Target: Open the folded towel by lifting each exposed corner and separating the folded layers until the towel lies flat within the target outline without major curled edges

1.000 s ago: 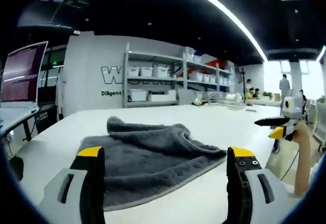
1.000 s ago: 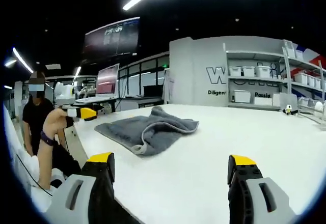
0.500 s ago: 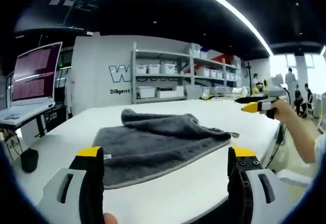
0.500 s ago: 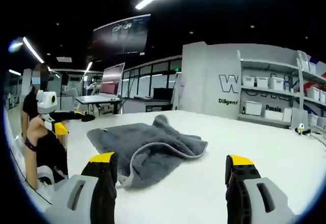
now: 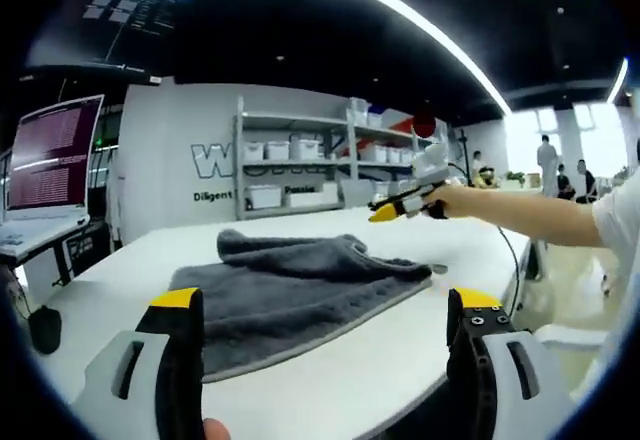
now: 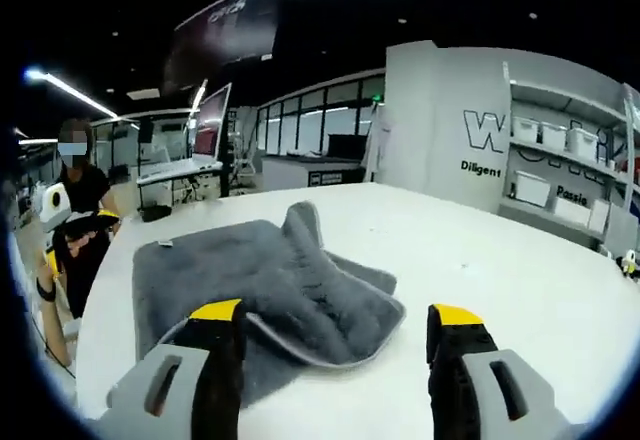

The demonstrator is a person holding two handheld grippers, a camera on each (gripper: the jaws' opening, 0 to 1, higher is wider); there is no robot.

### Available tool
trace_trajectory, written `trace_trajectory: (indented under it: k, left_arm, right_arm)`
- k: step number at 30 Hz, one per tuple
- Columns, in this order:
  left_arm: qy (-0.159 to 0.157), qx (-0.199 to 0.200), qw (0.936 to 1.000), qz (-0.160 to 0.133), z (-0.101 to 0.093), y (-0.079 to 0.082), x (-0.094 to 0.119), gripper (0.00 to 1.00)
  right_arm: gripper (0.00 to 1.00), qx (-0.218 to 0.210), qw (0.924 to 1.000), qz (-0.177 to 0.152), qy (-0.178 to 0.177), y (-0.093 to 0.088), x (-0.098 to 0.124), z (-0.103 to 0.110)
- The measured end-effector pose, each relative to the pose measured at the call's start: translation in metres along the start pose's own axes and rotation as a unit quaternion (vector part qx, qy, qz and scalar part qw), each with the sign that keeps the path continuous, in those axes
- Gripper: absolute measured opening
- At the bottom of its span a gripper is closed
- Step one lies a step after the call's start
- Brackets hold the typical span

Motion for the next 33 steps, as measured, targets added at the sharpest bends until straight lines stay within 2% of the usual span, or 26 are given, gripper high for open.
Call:
trace_trajectory:
  k: [3, 6, 13, 15, 18, 21, 23, 26, 30, 32, 33]
  left_arm:
    - [0.014, 0.003, 0.9999, -0.001, 0.007, -0.002, 0.004, 0.99]
    - [0.028, -0.002, 0.9996, 0.0, 0.014, -0.003, 0.009, 0.99]
    - [0.042, 0.009, 0.999, -0.009, 0.027, -0.007, 0.017, 0.99]
    - [0.048, 0.007, 0.9988, -0.01, 0.028, -0.008, 0.017, 0.99]
    - [0.05, 0.005, 0.9987, -0.008, 0.028, -0.009, 0.017, 0.99]
    - [0.042, 0.006, 0.999, -0.01, 0.024, -0.009, 0.015, 0.99]
    - [0.036, 0.004, 0.9993, -0.01, 0.02, -0.008, 0.014, 0.99]
    - [0.031, -0.001, 0.9995, -0.01, 0.014, -0.006, 0.014, 0.99]
    - [0.027, -0.008, 0.9995, -0.012, 0.009, -0.001, 0.015, 0.99]
    - [0.027, -0.01, 0.9995, -0.012, 0.007, 0.0, 0.015, 0.99]
    - [0.027, -0.011, 0.9995, -0.013, 0.007, 0.001, 0.016, 0.99]
  right_arm:
    - [0.72, -0.012, 0.9998, 0.013, -0.013, 0.002, -0.018, -0.017]
    - [0.7, -0.027, 0.9993, 0.01, -0.026, 0.003, -0.036, -0.031]
    - [0.55, -0.04, 0.9963, 0.061, -0.044, -0.019, -0.065, -0.045]
    - [0.48, -0.034, 0.9958, 0.071, -0.048, -0.024, -0.068, -0.045]
    - [0.34, -0.023, 0.9953, 0.09, -0.03, -0.033, -0.073, -0.038]
    - [0.15, -0.005, 0.9923, 0.122, -0.021, -0.041, -0.072, -0.035]
    - [0.03, 0.027, 0.9903, 0.135, -0.02, -0.043, -0.069, -0.034]
    - [0.0, 0.032, 0.9918, 0.118, -0.036, -0.036, -0.06, -0.04]
    - [0.0, 0.037, 0.9903, 0.073, -0.112, -0.015, -0.03, -0.07]
    - [0.0, 0.022, 0.9816, 0.044, -0.184, -0.007, -0.001, -0.097]
    - [0.0, 0.004, 0.9741, 0.029, -0.224, -0.007, 0.017, -0.111]
Point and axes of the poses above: the point that each gripper's makers call its tool centre point, and the gripper's own axes: x roughly backward along the fingers, z roughly to its left, y roughly out of its top, the point moved 5 cm from there along x, roughly backward along the fingers, and after that the axes turned 6 degrees about z, right-handed, at the moved point
